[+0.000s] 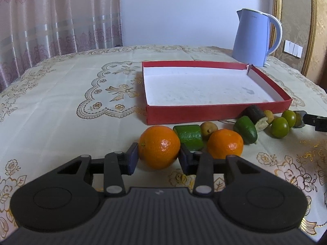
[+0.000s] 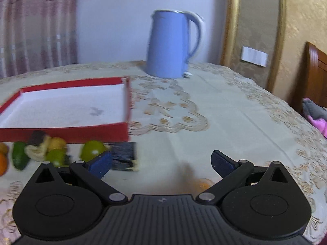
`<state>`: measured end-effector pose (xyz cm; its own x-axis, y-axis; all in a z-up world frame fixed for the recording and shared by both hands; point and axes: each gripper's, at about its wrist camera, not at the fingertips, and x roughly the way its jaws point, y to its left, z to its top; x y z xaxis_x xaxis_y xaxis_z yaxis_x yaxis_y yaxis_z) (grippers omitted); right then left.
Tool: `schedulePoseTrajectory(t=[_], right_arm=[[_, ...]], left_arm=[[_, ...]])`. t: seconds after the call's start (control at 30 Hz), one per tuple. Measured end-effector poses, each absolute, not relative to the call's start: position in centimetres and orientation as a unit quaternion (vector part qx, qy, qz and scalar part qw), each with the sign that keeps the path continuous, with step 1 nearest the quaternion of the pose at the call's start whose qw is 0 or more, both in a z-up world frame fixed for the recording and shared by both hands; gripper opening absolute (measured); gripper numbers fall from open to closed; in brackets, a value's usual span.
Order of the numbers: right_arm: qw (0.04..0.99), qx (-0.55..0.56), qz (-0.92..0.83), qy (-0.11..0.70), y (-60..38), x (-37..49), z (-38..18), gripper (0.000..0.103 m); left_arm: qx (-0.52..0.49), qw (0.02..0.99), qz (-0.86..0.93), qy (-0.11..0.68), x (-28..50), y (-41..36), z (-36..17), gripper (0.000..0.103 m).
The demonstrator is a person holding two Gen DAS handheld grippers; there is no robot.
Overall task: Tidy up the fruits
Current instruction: 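Move the right tool to the dark eggplant slice and close on it, then carry the eggplant slice into the red tray and open the right tool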
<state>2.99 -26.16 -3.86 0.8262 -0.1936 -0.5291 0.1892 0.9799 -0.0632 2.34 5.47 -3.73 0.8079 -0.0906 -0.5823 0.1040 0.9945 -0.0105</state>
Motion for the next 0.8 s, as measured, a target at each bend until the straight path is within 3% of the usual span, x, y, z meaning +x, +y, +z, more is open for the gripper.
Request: schedulePoseTrajectory(t=[0.1,0.17,0.23,0.4,0.53,0.8], right_arm=[[0.956,-0.027,-0.096,0.275,-25.2,3.2,-4.0,0.095],[0.956,-0.022,-0.088,0.281,-25.2,3.7,-4.3,0.076],[0.953,0.003,-0.068,0.295,-25.6,4.2,-4.5,0.064],[0.949,0.010,-0.060,0.309,-25.5,4.7,-5.3,0.059],[0.951,0.014,-0.047,0.304,-25.4,4.7,-5.4,0.029],[0.953,0.029,-0.041,0.297,-25.8,4.3,-5.2,0.029]], left_arm=[[0.006,0.951,-0.052,0.306,2.4,5.6,-3.8,0.037],[0.006,0.951,-0.053,0.306,2.3,5.6,-3.8,0.037],[0.004,0.950,-0.054,0.307,2.3,5.7,-3.8,0.037],[0.003,0.950,-0.055,0.309,2.3,5.7,-4.0,0.037],[0.002,0.949,-0.056,0.310,2.4,5.7,-4.1,0.037],[-0.004,0.949,-0.057,0.310,2.4,5.8,-4.1,0.037]])
